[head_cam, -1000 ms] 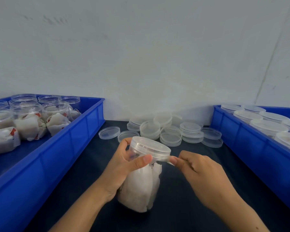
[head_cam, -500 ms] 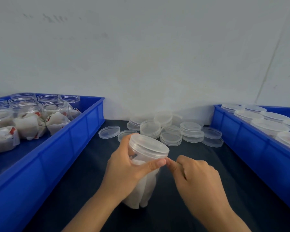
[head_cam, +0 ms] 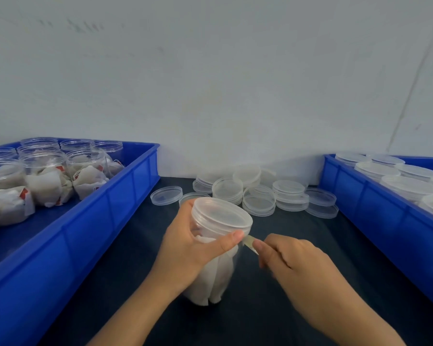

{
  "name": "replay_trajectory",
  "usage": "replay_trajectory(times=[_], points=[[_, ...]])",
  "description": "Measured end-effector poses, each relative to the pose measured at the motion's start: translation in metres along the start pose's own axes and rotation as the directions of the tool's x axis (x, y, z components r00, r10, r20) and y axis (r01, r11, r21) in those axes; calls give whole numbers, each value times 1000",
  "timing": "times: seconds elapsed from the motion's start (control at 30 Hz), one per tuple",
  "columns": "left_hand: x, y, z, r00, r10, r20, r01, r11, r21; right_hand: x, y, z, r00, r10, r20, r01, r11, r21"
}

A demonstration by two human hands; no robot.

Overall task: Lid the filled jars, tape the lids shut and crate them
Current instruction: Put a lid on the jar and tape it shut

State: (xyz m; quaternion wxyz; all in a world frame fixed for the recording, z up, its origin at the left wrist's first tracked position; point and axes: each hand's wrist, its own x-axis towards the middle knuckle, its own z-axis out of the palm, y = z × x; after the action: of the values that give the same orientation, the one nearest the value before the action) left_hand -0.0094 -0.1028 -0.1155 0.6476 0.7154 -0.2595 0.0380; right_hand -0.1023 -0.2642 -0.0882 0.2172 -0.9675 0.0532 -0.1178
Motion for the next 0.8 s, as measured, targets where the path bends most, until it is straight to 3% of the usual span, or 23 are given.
replay_trajectory(times=[0.13, 0.3, 0.6, 0.8], points=[[-1, 0, -2, 999, 30, 16, -31, 998, 53, 2, 5, 1, 1000, 11, 29, -13, 996, 85], [5, 4, -3, 1000, 7, -13, -7, 1000, -4, 2, -1, 0, 990, -84, -116, 68, 989, -132], [5, 4, 2, 994, -42, 99, 58, 986, -157, 5, 10, 0, 981, -23, -192, 14, 999, -50], [-2, 6, 2, 989, -23, 143, 21, 1000, 15, 4, 9, 4, 973, -17, -229, 4, 998, -58]])
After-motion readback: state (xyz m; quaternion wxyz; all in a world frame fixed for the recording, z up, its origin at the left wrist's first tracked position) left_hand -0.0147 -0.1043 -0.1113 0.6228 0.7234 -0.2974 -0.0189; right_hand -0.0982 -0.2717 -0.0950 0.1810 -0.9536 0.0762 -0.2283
